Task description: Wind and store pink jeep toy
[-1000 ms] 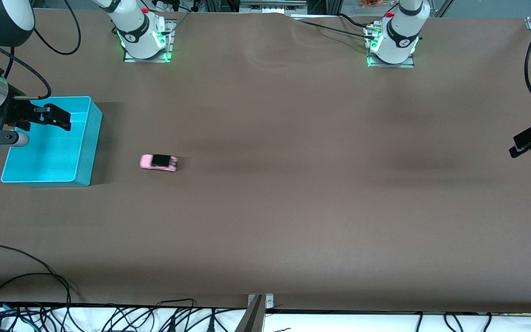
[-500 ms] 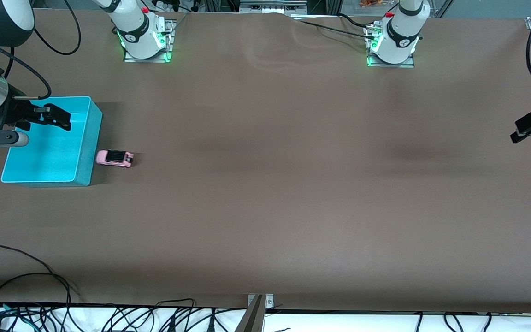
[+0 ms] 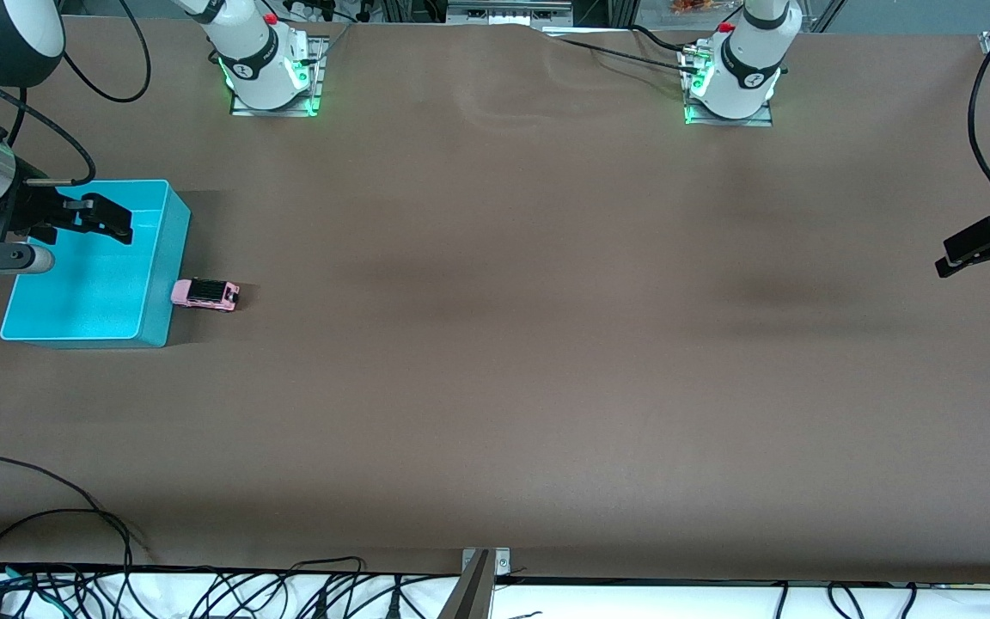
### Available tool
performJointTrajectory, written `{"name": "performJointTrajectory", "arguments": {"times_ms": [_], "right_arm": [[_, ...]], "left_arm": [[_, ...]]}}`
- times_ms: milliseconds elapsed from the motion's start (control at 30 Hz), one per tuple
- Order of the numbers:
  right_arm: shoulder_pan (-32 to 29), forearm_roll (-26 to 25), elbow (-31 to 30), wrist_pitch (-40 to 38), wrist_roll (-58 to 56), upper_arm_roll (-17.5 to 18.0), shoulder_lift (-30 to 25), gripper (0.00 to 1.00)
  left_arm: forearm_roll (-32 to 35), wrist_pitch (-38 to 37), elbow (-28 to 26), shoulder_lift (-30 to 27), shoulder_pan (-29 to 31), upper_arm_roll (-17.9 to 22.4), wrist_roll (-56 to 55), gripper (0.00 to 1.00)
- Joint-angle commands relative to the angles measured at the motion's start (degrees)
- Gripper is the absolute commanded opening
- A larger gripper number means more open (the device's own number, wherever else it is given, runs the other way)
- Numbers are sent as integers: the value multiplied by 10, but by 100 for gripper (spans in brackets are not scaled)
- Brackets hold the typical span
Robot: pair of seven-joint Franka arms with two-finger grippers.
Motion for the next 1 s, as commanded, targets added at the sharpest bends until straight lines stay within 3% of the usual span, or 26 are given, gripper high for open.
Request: {"name": "performJointTrajectory", "arguments": {"times_ms": [0, 467, 967], "right_arm": [[4, -9, 15, -6, 5, -2, 5, 100], [3, -4, 13, -5, 3, -3, 5, 100], [-4, 33, 13, -4, -3, -5, 5, 100]], "left_arm": [[-11, -7, -2, -5, 1, 2, 14, 100], [-8, -5, 0, -5, 1, 2, 13, 100], [-6, -6, -2, -4, -3, -14, 11, 100]]}}
